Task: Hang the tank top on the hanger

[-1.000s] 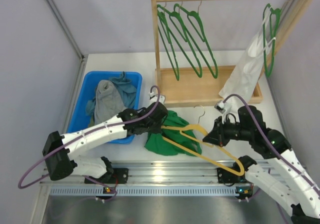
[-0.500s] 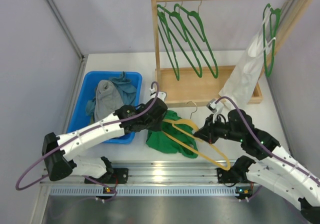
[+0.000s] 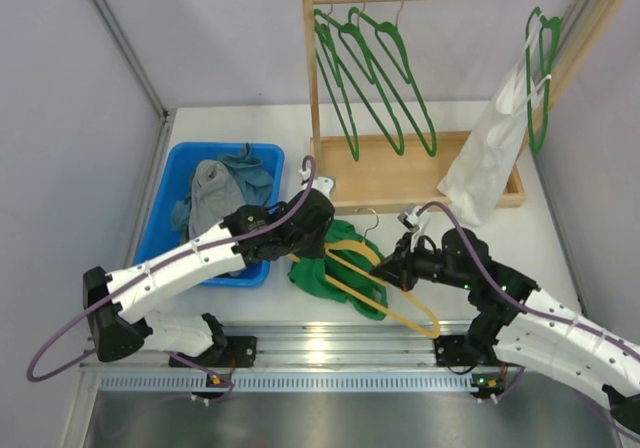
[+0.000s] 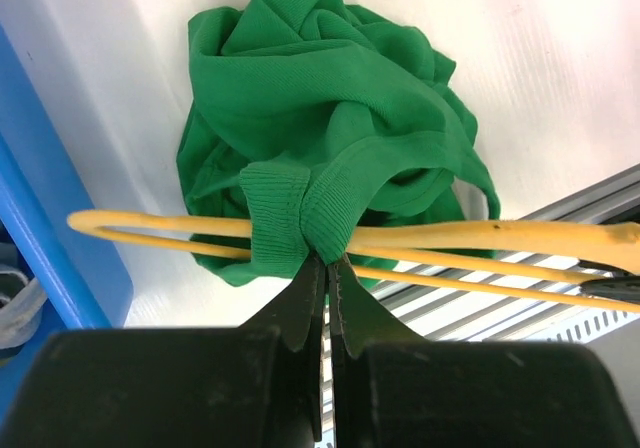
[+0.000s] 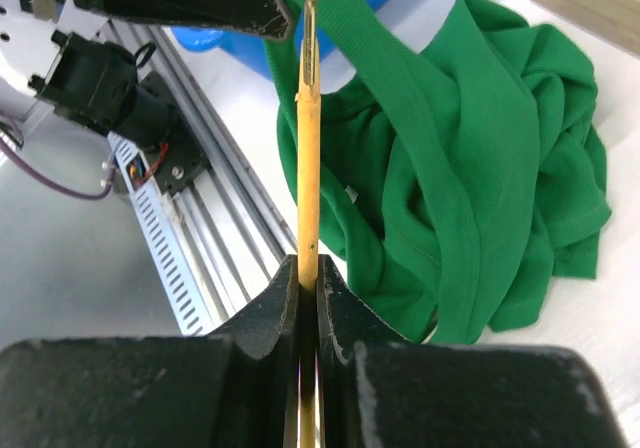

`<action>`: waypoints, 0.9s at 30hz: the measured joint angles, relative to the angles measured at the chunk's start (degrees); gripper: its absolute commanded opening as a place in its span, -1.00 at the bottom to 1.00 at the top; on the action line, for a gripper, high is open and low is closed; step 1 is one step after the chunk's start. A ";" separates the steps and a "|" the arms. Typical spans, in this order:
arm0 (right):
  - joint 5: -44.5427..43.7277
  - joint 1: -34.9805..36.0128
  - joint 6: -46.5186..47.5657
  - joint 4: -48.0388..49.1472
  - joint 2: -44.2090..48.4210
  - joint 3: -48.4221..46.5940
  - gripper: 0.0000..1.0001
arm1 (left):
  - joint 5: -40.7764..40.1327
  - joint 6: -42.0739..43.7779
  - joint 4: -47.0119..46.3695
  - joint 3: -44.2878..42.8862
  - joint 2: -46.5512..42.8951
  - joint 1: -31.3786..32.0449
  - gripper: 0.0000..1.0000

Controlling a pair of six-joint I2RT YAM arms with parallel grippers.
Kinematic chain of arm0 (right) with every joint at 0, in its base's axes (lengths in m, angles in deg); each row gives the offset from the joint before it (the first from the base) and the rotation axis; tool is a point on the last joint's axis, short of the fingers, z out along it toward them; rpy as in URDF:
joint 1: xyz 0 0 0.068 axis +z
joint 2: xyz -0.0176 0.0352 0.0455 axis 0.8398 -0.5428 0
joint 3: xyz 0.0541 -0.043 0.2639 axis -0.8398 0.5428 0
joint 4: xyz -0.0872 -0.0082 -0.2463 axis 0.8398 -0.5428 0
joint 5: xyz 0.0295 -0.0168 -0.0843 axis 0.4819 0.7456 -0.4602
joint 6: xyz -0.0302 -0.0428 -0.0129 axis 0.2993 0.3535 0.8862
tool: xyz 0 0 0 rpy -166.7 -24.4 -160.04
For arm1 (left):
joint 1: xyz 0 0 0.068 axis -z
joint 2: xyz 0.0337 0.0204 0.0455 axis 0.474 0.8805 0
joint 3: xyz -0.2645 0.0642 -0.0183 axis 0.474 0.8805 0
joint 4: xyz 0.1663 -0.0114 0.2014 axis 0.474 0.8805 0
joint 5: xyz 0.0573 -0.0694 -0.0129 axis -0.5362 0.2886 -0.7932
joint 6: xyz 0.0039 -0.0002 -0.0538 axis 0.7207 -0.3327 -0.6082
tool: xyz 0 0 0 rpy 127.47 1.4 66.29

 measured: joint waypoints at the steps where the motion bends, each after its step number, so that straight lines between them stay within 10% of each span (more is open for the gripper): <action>1: -0.44 0.24 -0.11 0.98 0.02 0.42 -1.00 | -0.02 0.00 0.28 -0.31 0.00 0.04 -1.00; 13: -4.85 1.42 -0.15 9.29 0.44 4.37 -1.00 | -0.70 0.00 2.62 -3.82 0.02 1.66 -0.96; 19: -5.01 2.19 -0.09 10.43 2.23 4.37 -1.00 | -2.91 0.07 4.20 -3.85 0.02 1.70 -0.04; 27: -4.33 3.58 -0.22 13.25 2.05 6.36 -1.00 | -4.26 1.70 3.98 -3.85 -2.67 1.75 0.18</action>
